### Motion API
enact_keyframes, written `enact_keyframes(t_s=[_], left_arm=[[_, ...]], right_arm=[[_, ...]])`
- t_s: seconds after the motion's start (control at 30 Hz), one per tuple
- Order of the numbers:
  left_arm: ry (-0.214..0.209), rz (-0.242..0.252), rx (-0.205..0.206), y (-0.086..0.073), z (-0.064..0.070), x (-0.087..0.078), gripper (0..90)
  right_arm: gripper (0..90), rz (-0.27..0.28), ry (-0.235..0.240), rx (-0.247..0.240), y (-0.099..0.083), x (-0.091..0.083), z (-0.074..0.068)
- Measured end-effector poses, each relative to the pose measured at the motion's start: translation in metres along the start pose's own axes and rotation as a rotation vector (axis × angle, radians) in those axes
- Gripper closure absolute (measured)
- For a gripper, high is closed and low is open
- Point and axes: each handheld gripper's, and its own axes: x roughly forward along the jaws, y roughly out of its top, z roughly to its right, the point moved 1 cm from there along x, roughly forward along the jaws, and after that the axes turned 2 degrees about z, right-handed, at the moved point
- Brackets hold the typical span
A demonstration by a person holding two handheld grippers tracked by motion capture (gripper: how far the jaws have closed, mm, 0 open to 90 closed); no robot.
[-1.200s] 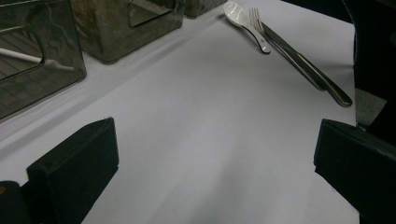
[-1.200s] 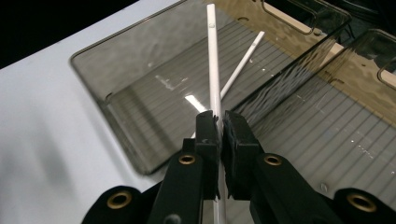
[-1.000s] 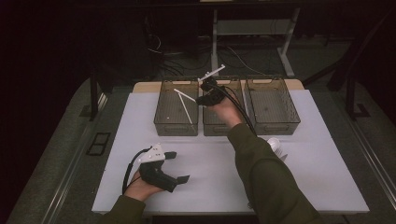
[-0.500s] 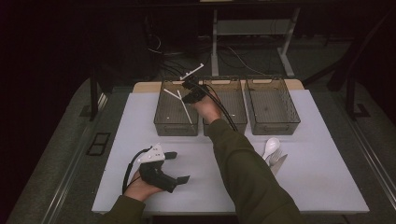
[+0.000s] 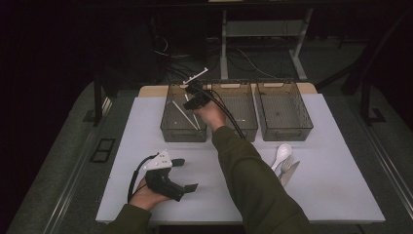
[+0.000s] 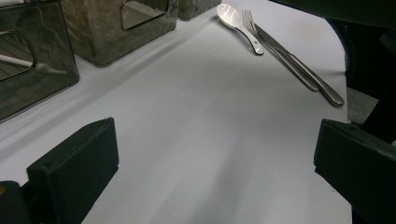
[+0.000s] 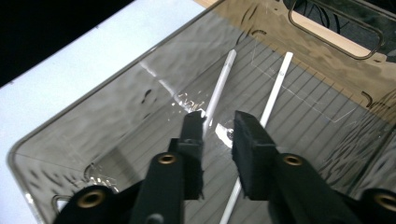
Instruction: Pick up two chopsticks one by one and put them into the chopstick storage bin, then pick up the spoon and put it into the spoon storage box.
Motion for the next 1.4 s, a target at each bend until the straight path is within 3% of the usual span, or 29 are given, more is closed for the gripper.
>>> enact_keyframes(t_s=[0.33, 0.47, 0.63, 1.13, 1.4], left_arm=[[0.005, -0.003, 0.005, 0.000, -0.001, 0.000, 0.0], [0.006, 0.001, -0.004, 0.000, -0.002, 0.000, 0.0], [0.007, -0.002, -0.003, 0.000, -0.003, 0.000, 0.0], [0.031, -0.009, -0.007, -0.002, -0.003, -0.004, 0.0], [0.031, -0.006, -0.010, -0.002, -0.005, -0.004, 0.0]], right_arm=[[46.8, 0.029, 0.078, -0.038, -0.007, -0.026, -0.001], [43.2, 0.052, 0.126, -0.053, -0.018, -0.041, -0.001], [38.9, 0.069, 0.141, -0.081, -0.034, -0.059, 0.003], [37.5, 0.135, 0.168, -0.129, -0.084, -0.119, 0.021], [37.6, 0.148, 0.173, -0.148, -0.109, -0.141, 0.030]])
